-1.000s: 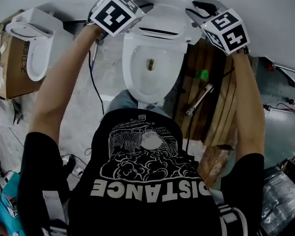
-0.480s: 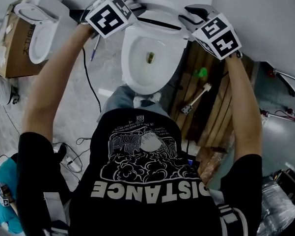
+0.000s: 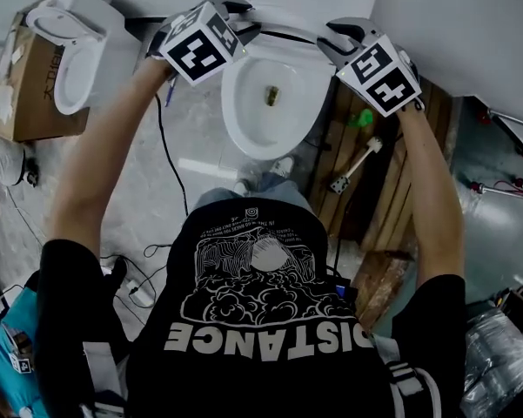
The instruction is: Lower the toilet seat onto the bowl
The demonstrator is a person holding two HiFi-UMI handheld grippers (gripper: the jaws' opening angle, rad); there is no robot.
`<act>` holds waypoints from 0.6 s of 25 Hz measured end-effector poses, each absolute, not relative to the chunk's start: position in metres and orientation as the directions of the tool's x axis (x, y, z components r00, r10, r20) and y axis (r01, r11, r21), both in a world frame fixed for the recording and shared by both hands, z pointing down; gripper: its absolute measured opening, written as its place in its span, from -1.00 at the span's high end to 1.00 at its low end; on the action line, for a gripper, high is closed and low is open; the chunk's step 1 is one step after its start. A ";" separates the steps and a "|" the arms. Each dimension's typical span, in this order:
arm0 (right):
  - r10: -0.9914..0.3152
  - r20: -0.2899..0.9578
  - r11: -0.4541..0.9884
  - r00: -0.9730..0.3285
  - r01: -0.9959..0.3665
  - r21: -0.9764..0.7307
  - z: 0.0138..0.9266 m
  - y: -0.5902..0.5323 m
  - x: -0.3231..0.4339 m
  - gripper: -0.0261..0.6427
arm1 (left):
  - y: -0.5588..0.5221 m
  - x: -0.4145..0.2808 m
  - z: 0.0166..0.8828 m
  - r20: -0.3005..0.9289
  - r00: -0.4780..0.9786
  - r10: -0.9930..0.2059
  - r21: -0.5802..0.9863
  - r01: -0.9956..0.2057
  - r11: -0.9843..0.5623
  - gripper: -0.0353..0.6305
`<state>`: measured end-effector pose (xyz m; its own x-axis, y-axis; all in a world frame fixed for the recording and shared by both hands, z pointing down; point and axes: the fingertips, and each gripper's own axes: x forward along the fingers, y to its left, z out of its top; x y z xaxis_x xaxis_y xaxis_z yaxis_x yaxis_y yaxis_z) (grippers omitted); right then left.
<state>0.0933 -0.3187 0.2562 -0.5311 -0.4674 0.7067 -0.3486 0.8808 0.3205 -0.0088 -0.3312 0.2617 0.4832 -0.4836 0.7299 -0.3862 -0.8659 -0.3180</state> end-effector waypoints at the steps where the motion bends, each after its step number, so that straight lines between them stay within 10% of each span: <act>1: -0.469 0.712 0.880 -0.523 -0.349 0.323 0.259 -0.314 0.092 0.53 | -0.327 -0.010 0.264 0.730 0.489 -0.478 -0.316 -0.379 -0.870 0.39; 15: -0.524 0.763 0.841 -0.378 -0.369 0.395 0.288 -0.261 0.082 0.52 | -0.272 -0.019 0.294 0.729 0.545 -0.414 -0.315 -0.270 -0.910 0.41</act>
